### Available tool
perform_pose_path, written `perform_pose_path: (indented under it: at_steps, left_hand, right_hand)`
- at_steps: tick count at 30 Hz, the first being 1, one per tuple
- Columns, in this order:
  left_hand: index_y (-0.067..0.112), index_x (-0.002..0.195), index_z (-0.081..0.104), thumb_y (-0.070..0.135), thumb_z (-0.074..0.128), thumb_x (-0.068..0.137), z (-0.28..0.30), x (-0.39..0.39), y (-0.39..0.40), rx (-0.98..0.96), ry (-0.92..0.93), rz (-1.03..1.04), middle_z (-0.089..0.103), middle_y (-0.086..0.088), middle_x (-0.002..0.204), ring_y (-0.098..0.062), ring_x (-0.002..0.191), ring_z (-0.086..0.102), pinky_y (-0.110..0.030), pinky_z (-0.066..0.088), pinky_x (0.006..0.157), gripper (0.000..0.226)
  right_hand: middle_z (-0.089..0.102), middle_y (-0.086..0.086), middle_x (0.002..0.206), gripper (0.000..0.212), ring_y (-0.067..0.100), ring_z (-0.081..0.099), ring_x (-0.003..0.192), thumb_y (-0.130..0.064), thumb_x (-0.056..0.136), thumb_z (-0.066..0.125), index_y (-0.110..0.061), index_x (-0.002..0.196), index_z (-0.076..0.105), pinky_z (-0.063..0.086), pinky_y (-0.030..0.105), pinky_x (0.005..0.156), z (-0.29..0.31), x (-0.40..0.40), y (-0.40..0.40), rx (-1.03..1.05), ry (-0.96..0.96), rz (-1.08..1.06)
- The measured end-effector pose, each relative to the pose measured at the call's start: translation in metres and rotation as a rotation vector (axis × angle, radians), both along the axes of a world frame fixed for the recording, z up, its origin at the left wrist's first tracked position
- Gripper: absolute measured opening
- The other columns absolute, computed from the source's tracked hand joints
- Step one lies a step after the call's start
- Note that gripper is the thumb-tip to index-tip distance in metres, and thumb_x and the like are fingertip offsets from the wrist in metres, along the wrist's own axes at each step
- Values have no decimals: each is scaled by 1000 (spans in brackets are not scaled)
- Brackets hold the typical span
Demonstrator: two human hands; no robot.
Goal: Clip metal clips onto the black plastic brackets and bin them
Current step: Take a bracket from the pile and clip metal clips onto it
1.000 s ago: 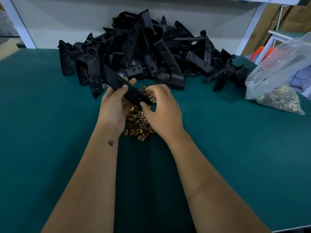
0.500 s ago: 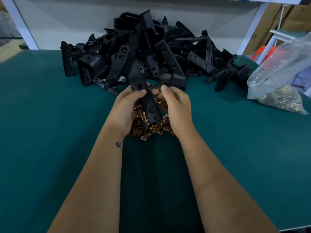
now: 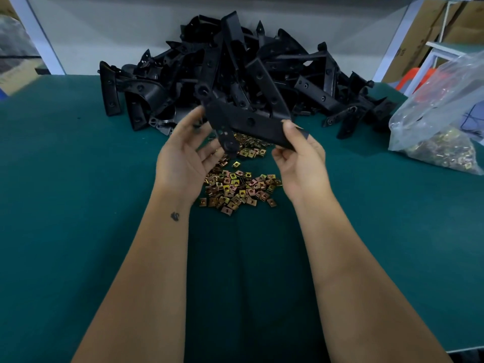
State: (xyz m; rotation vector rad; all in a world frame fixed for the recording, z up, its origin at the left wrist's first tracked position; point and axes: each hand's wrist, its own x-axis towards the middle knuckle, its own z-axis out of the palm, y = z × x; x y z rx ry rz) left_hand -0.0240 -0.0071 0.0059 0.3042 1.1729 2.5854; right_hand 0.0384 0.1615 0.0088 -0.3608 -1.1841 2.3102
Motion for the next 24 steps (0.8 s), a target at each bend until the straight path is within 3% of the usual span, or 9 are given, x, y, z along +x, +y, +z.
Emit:
perform_pose_path:
  at_steps: [3,5,7,9,11,15,18,21,24]
  left_hand:
    - [20,115,66,45,32,104,0,-1,-3,-11,-66,-70,71,-5,99,-18,70,67,-28,57,64,44]
    - [14,99,76,59,28,101,0,1,-2,-101,-52,-103,68,-5,85,-14,57,61,-23,54,55,66]
    - [12,84,78,64,33,98,1,4,0,-230,-1,-136,61,-8,80,-14,53,58,-21,52,50,71]
    - [12,85,75,61,45,95,2,9,4,-365,67,-200,63,-7,79,-13,50,57,-19,51,47,58]
    - [13,103,70,53,57,88,3,12,8,-455,133,-323,71,-7,81,-13,56,62,-19,53,51,45]
    - [11,124,65,27,67,80,1,12,9,-525,184,-531,73,-12,108,-21,88,70,-31,59,78,46]
    - [8,113,66,6,67,72,2,10,7,-395,110,-376,76,-9,98,-16,81,73,-27,60,75,41]
    - [12,102,66,3,64,77,2,0,0,-164,-113,-21,77,-3,83,-11,71,72,-22,59,63,27]
    - [10,114,64,-6,44,97,-1,-12,-10,26,-235,173,76,-5,101,-14,86,72,-25,57,69,30]
  right_hand:
    - [70,-1,81,8,10,62,72,-18,90,69,-15,87,62,50,21,65,-1,0,6,-46,3,-33]
    - [71,0,85,10,12,65,78,-20,92,68,-12,92,63,54,24,74,0,-1,7,-107,20,-53]
    - [72,2,86,12,16,69,85,-22,93,67,-11,90,64,57,30,83,2,-1,8,-193,72,-89]
    - [72,-2,78,15,15,70,82,-24,95,65,-10,88,62,58,32,83,4,0,7,-231,111,-125]
    - [71,-5,73,16,12,69,78,-25,95,65,-10,89,61,57,32,85,7,1,6,-194,100,-143]
    - [72,-6,78,16,11,68,81,-28,98,60,-15,89,62,55,31,82,9,-1,0,-40,33,-135]
    - [74,3,94,30,12,70,78,-40,106,37,-20,108,60,56,26,72,10,-2,1,12,0,-30]
    - [66,4,109,29,11,65,88,-38,107,30,-26,118,53,50,29,80,1,-1,-3,400,-223,-86]
    - [57,-2,121,38,17,51,116,-42,105,29,-24,128,54,38,38,100,-14,-3,-6,925,-500,-143]
